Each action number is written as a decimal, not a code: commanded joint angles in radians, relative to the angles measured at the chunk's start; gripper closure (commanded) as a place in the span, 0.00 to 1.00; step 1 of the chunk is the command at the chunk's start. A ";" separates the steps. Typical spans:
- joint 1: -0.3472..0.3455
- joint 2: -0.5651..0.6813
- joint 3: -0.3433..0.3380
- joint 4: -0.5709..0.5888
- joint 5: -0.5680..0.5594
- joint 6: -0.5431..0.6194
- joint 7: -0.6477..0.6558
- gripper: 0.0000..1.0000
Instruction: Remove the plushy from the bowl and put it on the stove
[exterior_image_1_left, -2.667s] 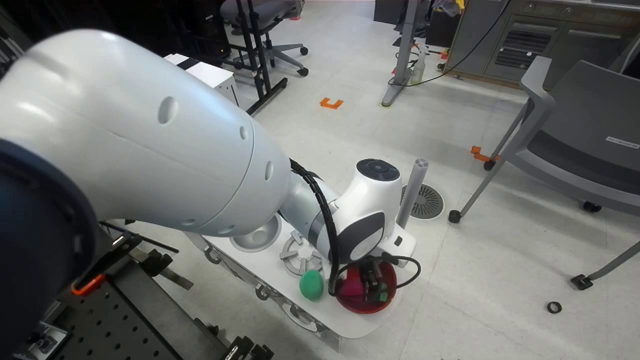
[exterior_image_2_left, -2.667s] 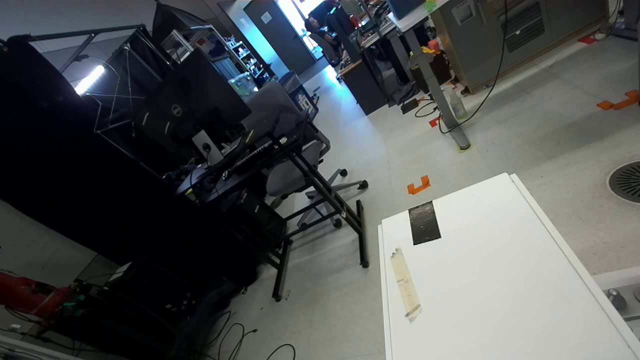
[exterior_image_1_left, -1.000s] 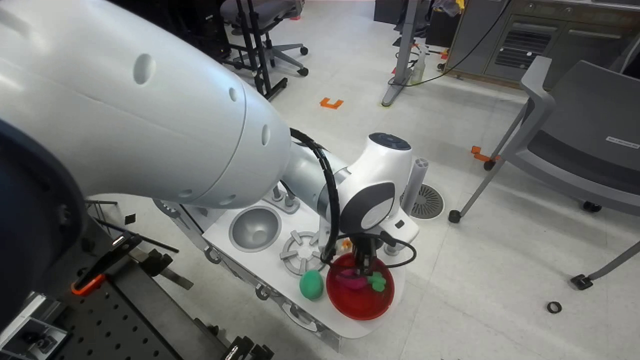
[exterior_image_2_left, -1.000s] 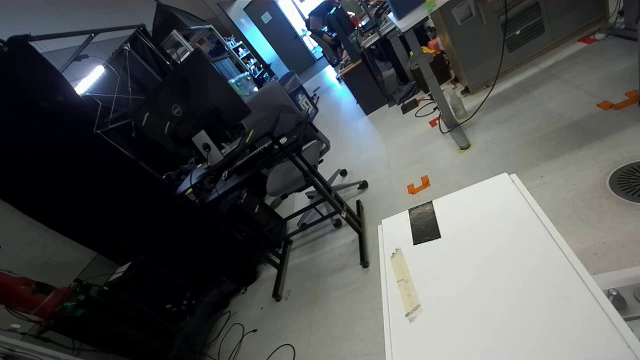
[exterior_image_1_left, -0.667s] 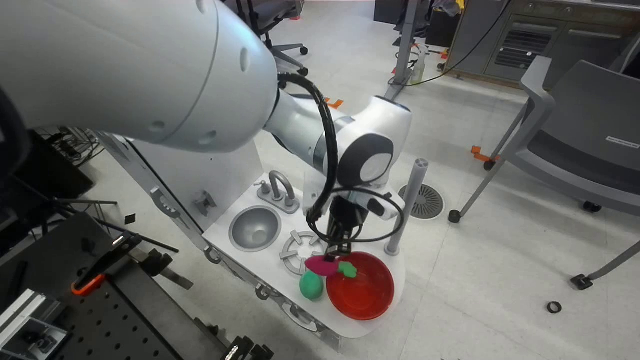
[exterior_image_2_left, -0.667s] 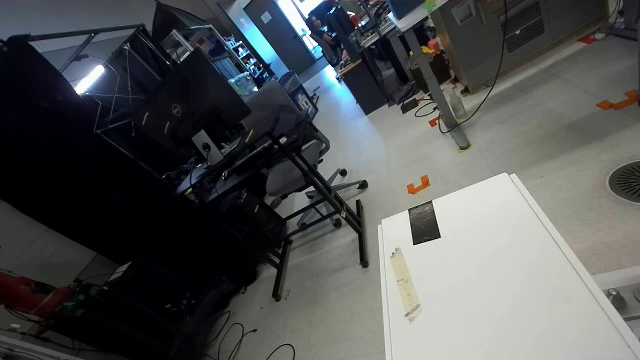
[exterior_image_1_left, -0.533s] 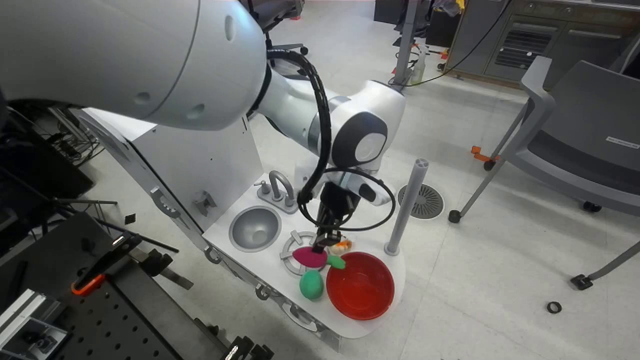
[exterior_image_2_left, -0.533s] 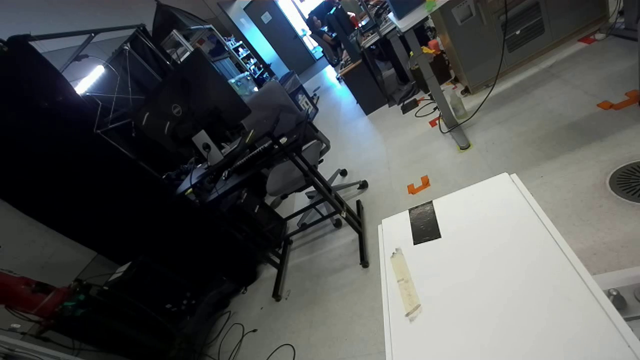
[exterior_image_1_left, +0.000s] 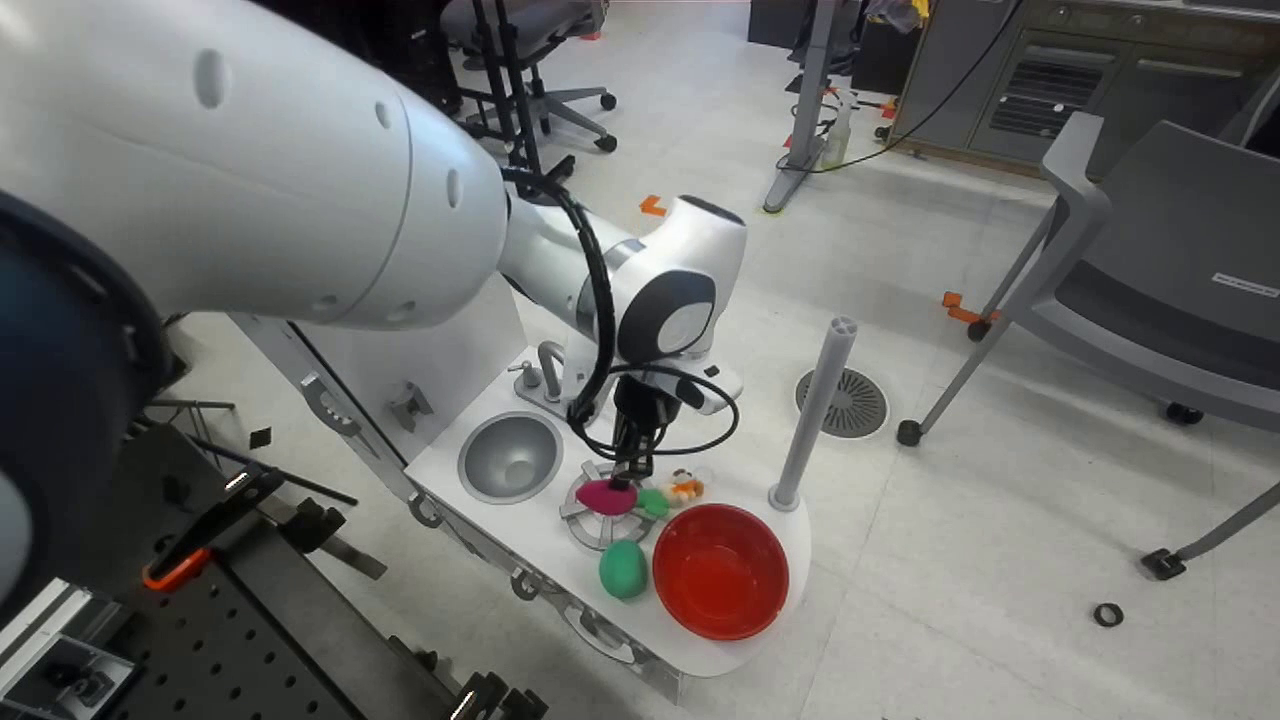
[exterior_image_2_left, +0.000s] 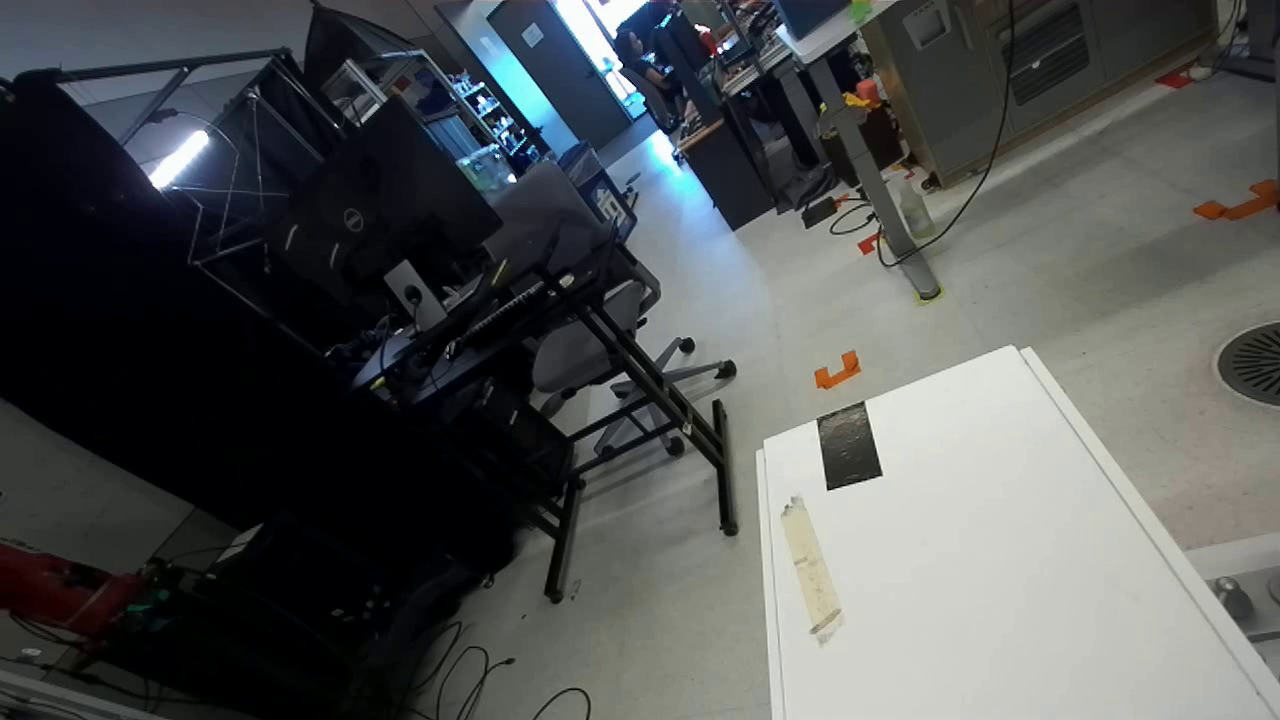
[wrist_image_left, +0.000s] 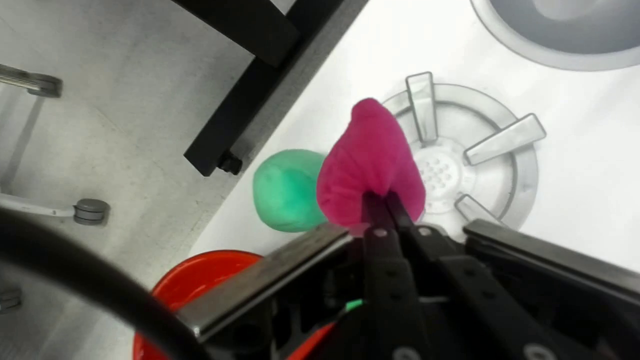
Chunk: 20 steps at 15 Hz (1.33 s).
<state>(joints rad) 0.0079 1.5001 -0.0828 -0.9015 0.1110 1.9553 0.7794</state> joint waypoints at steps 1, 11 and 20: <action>0.030 0.015 0.012 -0.044 -0.005 0.167 0.005 1.00; 0.100 0.014 -0.041 -0.167 -0.034 0.367 0.025 1.00; 0.108 0.009 -0.030 -0.164 -0.042 0.335 0.000 0.38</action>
<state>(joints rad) 0.1095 1.5088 -0.1231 -1.0823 0.0773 2.3055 0.7888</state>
